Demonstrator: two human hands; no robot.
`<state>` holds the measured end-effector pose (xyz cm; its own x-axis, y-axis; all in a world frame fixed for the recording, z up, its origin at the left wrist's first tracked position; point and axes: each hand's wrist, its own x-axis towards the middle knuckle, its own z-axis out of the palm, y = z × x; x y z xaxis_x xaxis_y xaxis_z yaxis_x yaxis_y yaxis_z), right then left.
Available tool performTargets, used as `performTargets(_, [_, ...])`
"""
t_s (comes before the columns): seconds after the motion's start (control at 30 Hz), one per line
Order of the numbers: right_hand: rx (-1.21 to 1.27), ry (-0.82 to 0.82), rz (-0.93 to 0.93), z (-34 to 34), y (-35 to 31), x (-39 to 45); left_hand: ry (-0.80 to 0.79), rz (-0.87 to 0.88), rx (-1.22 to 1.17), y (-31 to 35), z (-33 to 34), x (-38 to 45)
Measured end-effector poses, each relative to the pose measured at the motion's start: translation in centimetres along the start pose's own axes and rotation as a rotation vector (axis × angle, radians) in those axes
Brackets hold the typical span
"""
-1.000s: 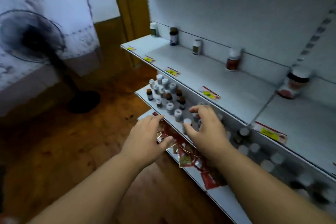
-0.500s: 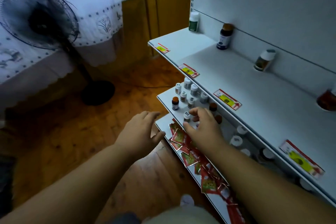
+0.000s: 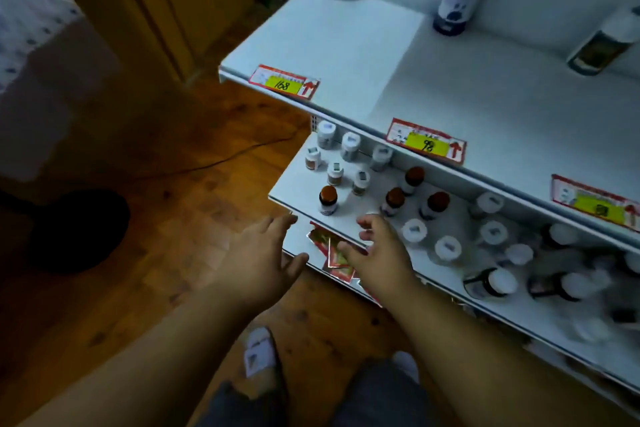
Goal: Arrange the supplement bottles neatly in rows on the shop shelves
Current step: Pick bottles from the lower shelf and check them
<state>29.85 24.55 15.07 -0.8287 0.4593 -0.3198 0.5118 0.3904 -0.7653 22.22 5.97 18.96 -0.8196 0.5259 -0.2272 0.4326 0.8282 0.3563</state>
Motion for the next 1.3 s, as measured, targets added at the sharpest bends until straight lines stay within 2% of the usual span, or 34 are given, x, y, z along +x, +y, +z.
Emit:
performTargets(0.2, [0.052, 0.089, 0.218, 8.1, 2.9, 8.1, -0.059, 0.015, -0.019, -6.1, 5.1, 7.0])
performTargets(0.43, [0.202, 0.255, 0.199, 16.0, 9.1, 19.8, -0.036, 0.074, -0.039, -10.6, 13.3, 14.0])
performTargets(0.53, [0.201, 0.261, 0.129, 16.8, 10.0, 21.5, -0.054, 0.098, -0.055, -11.3, 15.8, 16.1])
performTargets(0.63, [0.248, 0.23, 0.115, 16.1, 9.4, 20.3, -0.078, 0.05, -0.122, -11.6, 16.2, 16.3])
performTargets(0.77, [0.455, 0.176, 0.214, 12.6, 5.6, 14.5, -0.221, 0.018, -0.292, -10.1, 11.4, 12.8])
performTargets(0.87, [0.61, 0.095, 0.253, 8.8, 0.3, 7.8, -0.369, 0.017, -0.46, -7.3, 4.3, 8.0])
performTargets(0.93, [0.679, 0.049, 0.24, 5.9, -3.8, 3.2, -0.406, 0.029, -0.533, -5.1, -0.5, 4.4])
performTargets(1.13, [0.619, 0.051, 0.048, -1.3, -13.3, -6.9, -0.352, 0.194, -0.411, -1.0, -11.2, -2.7])
performTargets(1.3, [0.618, 0.239, -0.049, -5.3, -18.4, -11.2, -0.378, 0.438, -0.234, 1.9, -17.3, -3.7])
